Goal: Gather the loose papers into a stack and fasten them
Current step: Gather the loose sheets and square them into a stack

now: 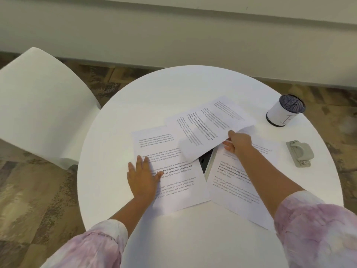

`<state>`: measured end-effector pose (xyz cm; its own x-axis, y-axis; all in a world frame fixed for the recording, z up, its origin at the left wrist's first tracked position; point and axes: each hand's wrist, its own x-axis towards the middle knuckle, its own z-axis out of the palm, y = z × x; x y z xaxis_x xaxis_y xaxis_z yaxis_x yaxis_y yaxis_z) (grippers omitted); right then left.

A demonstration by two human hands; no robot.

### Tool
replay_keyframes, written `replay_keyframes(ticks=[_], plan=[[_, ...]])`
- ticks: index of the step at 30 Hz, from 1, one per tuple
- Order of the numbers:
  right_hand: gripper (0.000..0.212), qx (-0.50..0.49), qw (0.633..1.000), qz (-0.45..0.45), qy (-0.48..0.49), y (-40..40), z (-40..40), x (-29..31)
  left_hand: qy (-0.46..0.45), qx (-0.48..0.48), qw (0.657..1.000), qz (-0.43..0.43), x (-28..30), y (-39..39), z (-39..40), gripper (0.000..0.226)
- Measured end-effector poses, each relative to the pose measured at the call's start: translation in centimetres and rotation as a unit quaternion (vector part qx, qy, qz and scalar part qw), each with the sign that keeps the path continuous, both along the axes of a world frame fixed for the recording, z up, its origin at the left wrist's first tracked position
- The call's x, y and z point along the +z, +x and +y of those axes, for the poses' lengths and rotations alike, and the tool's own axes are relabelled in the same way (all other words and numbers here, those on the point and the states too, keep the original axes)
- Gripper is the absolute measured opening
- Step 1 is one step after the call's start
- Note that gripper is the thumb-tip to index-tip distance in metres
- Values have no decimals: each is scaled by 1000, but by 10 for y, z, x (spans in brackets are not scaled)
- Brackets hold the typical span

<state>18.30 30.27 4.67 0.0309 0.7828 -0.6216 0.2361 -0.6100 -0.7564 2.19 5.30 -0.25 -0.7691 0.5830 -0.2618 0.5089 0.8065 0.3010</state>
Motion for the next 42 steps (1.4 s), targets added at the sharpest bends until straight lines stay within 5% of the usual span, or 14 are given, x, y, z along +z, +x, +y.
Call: replay_keyframes(ticks=[7, 17, 23, 27, 34, 38, 42], plan=[[26, -4, 986, -65, 154, 31, 7, 21, 35, 35, 999, 10, -1, 8, 8, 84], [30, 101, 989, -49, 97, 32, -20, 10, 135, 139, 981, -28, 7, 18, -10, 43], [21, 151, 987, -37, 42, 12, -54, -13, 219, 242, 925, -194, 18, 6, 0, 35], [24, 175, 975, -106, 85, 11, -53, -17, 183, 282, 915, -224, 17, -15, 1, 33], [28, 229, 953, -150, 128, 8, -60, -19, 153, 155, 964, -151, 14, 1, -6, 40], [31, 275, 947, -108, 123, 9, -66, -15, 19, 30, 999, -9, 1, 5, -24, 76], [33, 328, 914, -210, 119, 20, -70, -16, -13, 11, 1000, 6, -10, 3, -33, 79]])
